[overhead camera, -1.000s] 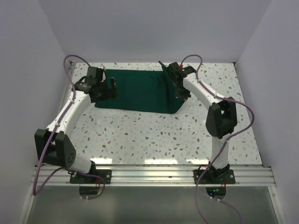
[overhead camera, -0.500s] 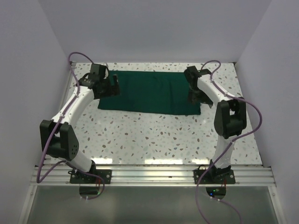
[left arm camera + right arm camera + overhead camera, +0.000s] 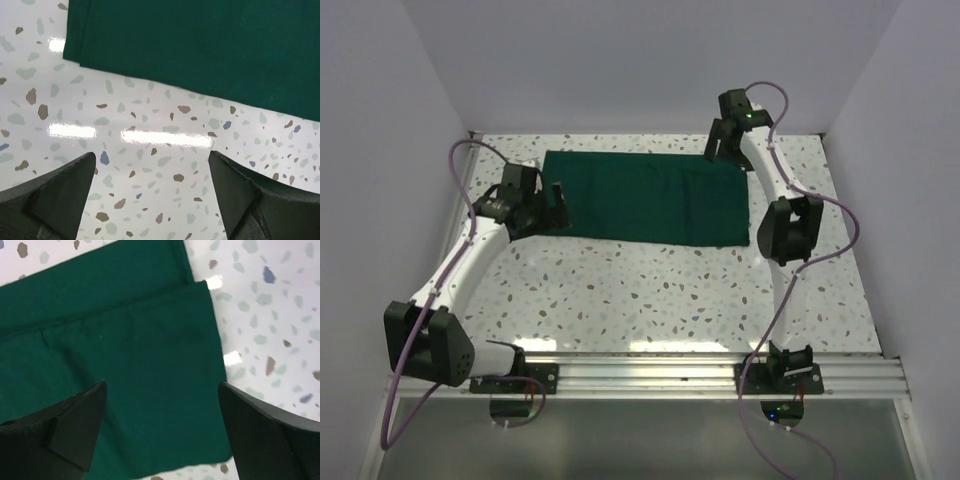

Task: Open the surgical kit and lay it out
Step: Open the surgical kit at the center of the board.

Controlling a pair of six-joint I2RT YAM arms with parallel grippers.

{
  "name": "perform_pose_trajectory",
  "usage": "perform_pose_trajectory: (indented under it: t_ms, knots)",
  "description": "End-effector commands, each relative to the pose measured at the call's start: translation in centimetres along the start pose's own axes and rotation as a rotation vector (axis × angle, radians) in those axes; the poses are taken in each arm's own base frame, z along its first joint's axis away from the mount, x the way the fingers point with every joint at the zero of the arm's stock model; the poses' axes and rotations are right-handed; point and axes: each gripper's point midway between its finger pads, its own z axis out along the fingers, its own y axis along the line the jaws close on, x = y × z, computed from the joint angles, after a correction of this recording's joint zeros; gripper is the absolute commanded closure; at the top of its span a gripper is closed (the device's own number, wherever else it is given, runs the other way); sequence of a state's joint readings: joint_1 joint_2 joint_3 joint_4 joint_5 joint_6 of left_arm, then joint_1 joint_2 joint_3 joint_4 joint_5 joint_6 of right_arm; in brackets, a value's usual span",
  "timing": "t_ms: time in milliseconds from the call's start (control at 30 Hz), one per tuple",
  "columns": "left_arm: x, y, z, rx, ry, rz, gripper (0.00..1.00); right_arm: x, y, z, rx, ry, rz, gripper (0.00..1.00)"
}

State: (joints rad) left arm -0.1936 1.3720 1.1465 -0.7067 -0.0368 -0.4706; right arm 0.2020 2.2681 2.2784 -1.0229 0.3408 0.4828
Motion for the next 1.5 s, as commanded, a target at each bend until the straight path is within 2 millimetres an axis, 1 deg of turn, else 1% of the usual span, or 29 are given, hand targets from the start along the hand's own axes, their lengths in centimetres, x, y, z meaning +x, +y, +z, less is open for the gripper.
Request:
perform_pose_trajectory:
  t_ms: [0,33,100,133,167,233,267,300,433,533,567,633,733,900,1000,1133,1200,1300,1333,1400,1433,1467]
  knots:
    - [1.1,0.2,-1.9,0.003,-0.012,-0.032,0.00,0.3,0.4,2.7,-0.018,0.060,-0.027,0.04]
    - [1.3,0.4,-2.2,-0.003,-0.011,-0.040,0.00,0.1,0.2,3.5,-0.008,0.057,-0.014,0.05]
    - [1.9,0.9,-2.8,-0.016,-0.013,-0.045,0.00,-0.2,-1.1,4.5,0.014,0.061,0.012,0.06]
    - [2.0,1.0,-3.0,-0.019,-0.018,-0.049,0.00,0.0,-1.6,5.2,0.028,0.068,0.022,0.06]
    - [1.9,1.2,-3.4,-0.023,-0.031,-0.052,0.00,-0.2,-2.3,5.6,0.028,0.072,0.037,0.07]
    - [2.6,1.6,-3.6,-0.033,-0.025,-0.060,0.00,0.0,-2.8,6.5,0.034,0.077,0.040,0.07]
    - [2.6,1.6,-3.9,-0.032,-0.036,-0.066,0.00,0.0,-3.2,6.8,0.039,0.080,0.039,0.08]
    - [3.1,1.9,-3.8,-0.038,-0.028,-0.069,0.01,0.0,-3.3,7.0,0.045,0.079,0.032,0.08]
    - [3.9,2.2,-3.6,-0.043,-0.021,-0.081,0.00,-0.4,-4.2,7.7,0.066,0.069,0.014,0.08]
    - [4.1,2.4,-3.5,-0.046,-0.015,-0.082,0.01,0.0,-4.3,8.5,0.061,0.079,0.007,0.11]
    - [4.2,2.4,-3.5,-0.049,-0.013,-0.082,0.01,0.0,-4.3,8.8,0.059,0.083,0.005,0.13]
    - [4.3,2.5,-3.5,-0.053,-0.012,-0.079,0.01,0.4,-4.0,9.4,0.043,0.089,-0.002,0.18]
    - [4.6,2.7,-3.2,-0.060,-0.002,-0.076,0.01,0.8,-3.6,10.2,0.029,0.095,-0.004,0.20]
    - [5.4,3.0,-3.0,-0.069,0.014,-0.073,0.01,1.1,-3.3,11.3,0.017,0.091,-0.012,0.26]
    - [6.0,3.0,-2.9,-0.072,0.024,-0.069,0.01,1.2,-3.2,11.9,0.017,0.088,-0.018,0.34]
    - [6.1,3.1,-2.9,-0.081,0.026,-0.060,0.02,1.3,-3.3,12.7,0.035,0.082,-0.016,0.59]
    - [6.0,3.1,-3.0,-0.086,0.023,-0.054,0.02,1.3,-3.4,12.9,0.038,0.079,-0.014,0.63]
    - [6.0,3.1,-2.9,-0.090,0.026,-0.050,0.02,1.1,-3.2,12.8,0.037,0.069,-0.007,0.73]
    - [6.0,3.1,-2.9,-0.089,0.026,-0.050,0.02,1.0,-3.3,12.7,0.039,0.067,-0.004,0.82]
    - [6.0,3.0,-2.8,-0.091,0.029,-0.047,0.02,0.7,-3.4,12.5,0.042,0.058,-0.003,0.90]
    - [6.1,3.0,-2.8,-0.092,0.031,-0.045,0.02,0.6,-3.5,12.4,0.044,0.056,-0.005,0.99]
    - [6.0,2.9,-2.7,-0.090,0.031,-0.044,0.01,0.4,-3.5,12.2,0.046,0.050,-0.006,1.00]
